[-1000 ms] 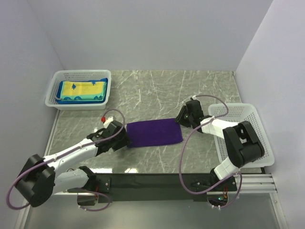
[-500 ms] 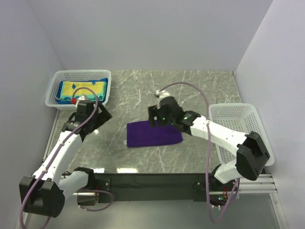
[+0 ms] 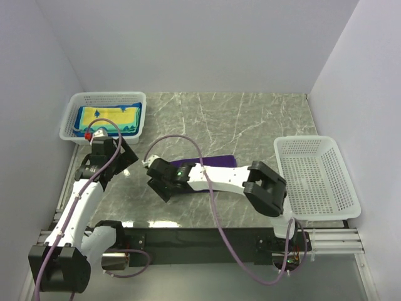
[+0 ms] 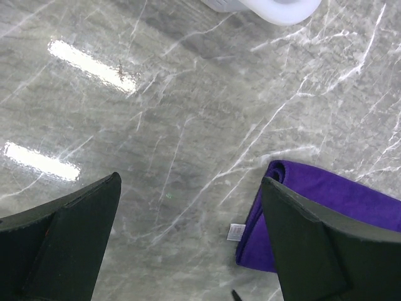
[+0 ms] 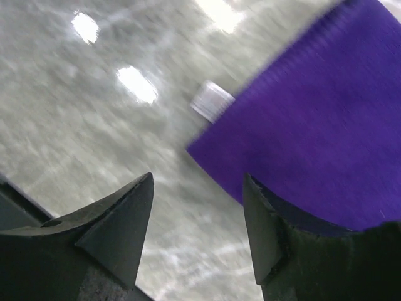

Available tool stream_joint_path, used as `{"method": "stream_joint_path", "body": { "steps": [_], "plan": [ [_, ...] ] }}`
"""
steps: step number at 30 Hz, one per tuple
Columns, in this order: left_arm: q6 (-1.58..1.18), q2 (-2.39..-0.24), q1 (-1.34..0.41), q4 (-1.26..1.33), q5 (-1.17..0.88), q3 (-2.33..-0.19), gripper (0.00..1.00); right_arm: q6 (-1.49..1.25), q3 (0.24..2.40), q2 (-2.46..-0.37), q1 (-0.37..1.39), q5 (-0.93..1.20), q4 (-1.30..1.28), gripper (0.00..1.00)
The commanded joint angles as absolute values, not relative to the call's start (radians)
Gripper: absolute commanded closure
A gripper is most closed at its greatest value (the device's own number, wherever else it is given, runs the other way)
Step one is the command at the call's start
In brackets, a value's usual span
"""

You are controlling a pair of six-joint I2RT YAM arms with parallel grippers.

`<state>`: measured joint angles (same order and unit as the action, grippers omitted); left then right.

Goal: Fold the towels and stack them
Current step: Neatly place the folded towel into the bin

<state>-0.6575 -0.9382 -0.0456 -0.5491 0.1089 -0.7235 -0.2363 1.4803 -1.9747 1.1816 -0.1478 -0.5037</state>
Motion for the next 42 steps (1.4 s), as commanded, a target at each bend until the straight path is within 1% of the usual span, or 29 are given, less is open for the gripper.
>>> {"method": "stream_joint_path", "body": {
  "steps": [1,8,12,16,22,23,25,26,28,29,31,32,34,38,39,42],
  "plan": [
    [-0.632,-0.920,-0.032,-0.526,0.095,-0.732,0.01,-0.199,1.598,-2.023,1.203,-0.204,-0.581,0.35],
    [-0.632,-0.885,-0.021,-0.526,0.113,-0.729,0.01,-0.230,1.652,-2.118,1.210,-0.279,-0.595,0.38],
    [-0.629,-0.885,-0.021,-0.526,0.100,-0.729,0.01,-0.253,1.663,-2.132,1.215,-0.337,-0.617,0.39],
    [-0.627,-0.893,-0.020,-0.523,0.084,-0.732,0.01,-0.261,1.637,-2.132,1.216,-0.333,-0.595,0.40],
    [-0.626,-0.884,-0.018,-0.511,0.061,-0.721,0.01,-0.265,1.605,-2.184,1.215,-0.344,-0.568,0.46],
    [-0.624,-0.885,-0.018,-0.511,0.060,-0.718,0.01,-0.265,1.592,-2.195,1.213,-0.339,-0.563,0.49],
    [-0.623,-0.890,-0.018,-0.506,0.049,-0.718,0.01,-0.270,1.577,-2.203,1.209,-0.341,-0.546,0.58],
    [-0.615,-0.894,-0.018,-0.503,0.037,-0.716,0.01,-0.270,1.562,-2.204,1.207,-0.334,-0.543,0.66],
    [-0.604,-0.900,-0.015,-0.483,-0.015,-0.710,0.01,-0.270,1.539,-2.195,1.204,-0.342,-0.532,0.74],
    [-0.597,-0.900,-0.017,-0.476,-0.029,-0.701,0.01,-0.268,1.531,-2.189,1.201,-0.345,-0.529,0.85],
    [-0.592,-0.913,-0.017,-0.465,-0.049,-0.699,0.01,-0.268,1.514,-2.169,1.200,-0.348,-0.505,0.94],
    [-0.588,-0.917,-0.017,-0.468,-0.060,-0.704,0.01,-0.270,1.484,-2.131,1.192,-0.347,-0.485,1.00],
    [-0.592,-0.936,-0.017,-0.468,-0.084,-0.706,0.01,-0.287,1.433,-2.077,1.175,-0.298,-0.389,1.00],
    [-0.661,-0.972,-0.018,-0.434,-0.204,-0.672,0.01,-0.322,1.272,-1.912,1.135,-0.230,-0.220,1.00],
    [-0.678,-0.983,-0.021,-0.392,-0.260,-0.657,0.01,-0.331,1.247,-1.889,1.117,-0.215,-0.187,1.00],
    [-0.741,-1.002,-0.041,-0.302,-0.337,-0.606,0.01,-0.360,1.174,-1.823,1.088,-0.154,-0.101,1.00]
  ]
}}
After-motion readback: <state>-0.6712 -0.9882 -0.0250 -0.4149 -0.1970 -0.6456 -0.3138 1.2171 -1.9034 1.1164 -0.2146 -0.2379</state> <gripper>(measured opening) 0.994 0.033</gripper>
